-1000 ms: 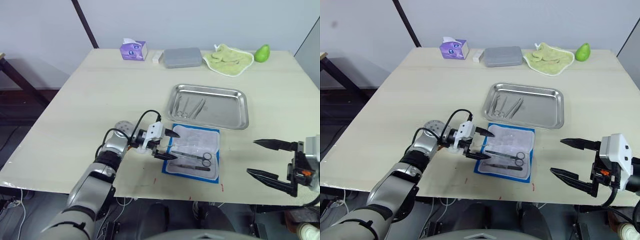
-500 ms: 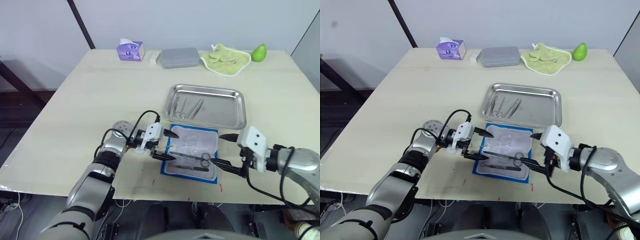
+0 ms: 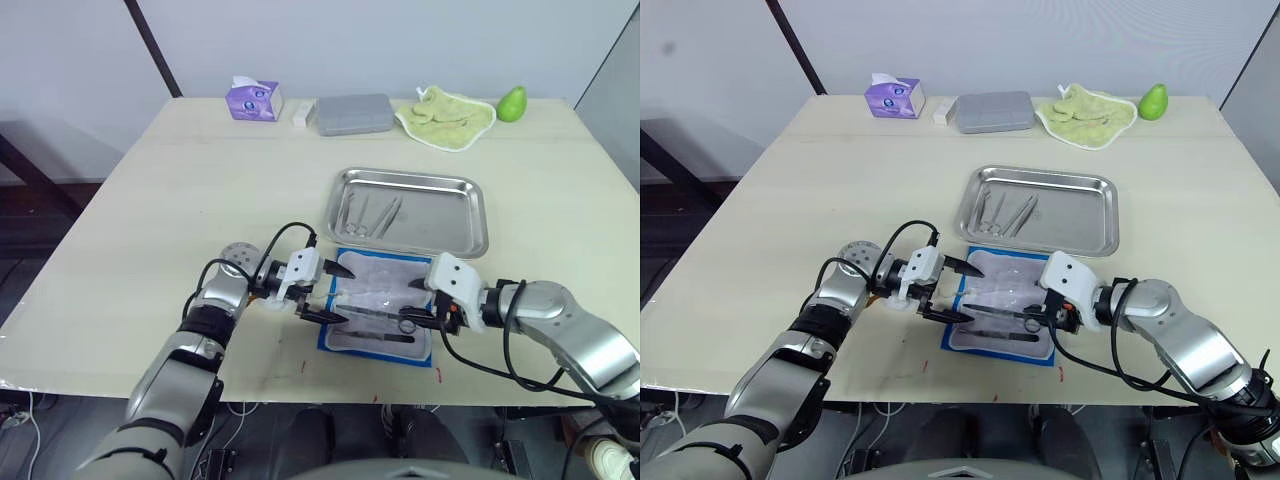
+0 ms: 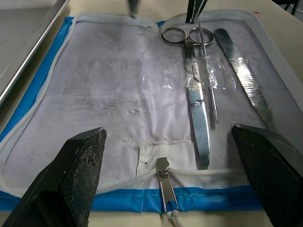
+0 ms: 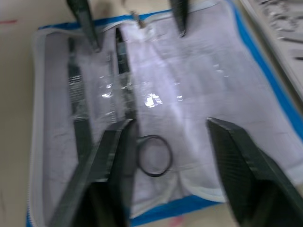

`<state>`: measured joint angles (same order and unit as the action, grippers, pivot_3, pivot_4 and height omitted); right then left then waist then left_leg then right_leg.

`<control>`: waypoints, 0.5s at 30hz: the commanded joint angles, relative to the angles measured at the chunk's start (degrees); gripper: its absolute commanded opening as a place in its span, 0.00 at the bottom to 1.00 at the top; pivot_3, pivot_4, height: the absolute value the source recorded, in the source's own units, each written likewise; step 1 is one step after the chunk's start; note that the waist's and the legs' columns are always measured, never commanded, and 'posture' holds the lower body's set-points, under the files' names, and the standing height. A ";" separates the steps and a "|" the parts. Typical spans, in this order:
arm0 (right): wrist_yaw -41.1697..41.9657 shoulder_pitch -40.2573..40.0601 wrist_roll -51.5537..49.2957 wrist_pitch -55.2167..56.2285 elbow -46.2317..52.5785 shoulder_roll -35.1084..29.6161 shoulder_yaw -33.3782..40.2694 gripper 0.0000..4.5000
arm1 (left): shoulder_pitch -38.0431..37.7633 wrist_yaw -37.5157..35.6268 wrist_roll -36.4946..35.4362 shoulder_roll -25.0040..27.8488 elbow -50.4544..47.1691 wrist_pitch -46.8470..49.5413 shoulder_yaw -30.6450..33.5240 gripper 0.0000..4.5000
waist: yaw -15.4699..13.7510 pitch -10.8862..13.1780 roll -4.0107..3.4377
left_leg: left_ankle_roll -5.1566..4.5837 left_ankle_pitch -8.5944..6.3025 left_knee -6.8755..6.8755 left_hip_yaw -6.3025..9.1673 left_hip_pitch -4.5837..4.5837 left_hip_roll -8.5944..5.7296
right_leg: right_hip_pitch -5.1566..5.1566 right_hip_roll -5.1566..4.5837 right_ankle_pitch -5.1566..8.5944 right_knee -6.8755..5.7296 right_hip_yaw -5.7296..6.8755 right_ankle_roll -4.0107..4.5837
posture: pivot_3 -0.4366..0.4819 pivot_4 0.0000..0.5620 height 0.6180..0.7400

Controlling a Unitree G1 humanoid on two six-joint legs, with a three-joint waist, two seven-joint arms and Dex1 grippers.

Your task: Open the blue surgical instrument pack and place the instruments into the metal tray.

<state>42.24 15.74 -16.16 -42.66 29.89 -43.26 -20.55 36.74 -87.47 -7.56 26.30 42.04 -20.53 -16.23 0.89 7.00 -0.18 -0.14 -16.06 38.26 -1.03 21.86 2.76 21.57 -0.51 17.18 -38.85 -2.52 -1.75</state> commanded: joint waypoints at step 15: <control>1.12 1.54 7.42 1.77 0.01 2.13 -4.26 0.62 | -4.15 -0.23 4.09 1.24 2.23 1.18 -2.67 1.00 | 0.06 0.00 0.00 | -0.01 0.00 -0.01 0.00 -0.01 0.00 | 0.00 0.01 0.00 0.00 0.00 0.00 | 0.48 0.27 1.00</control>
<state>42.81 16.79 -9.16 -41.02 28.27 -41.30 -24.42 36.30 -87.12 -7.56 26.53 41.29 -20.48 -16.21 0.95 7.00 -0.18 -0.14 -16.06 38.25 -1.02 21.85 2.77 21.58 -0.49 17.18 -38.84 -2.52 -1.74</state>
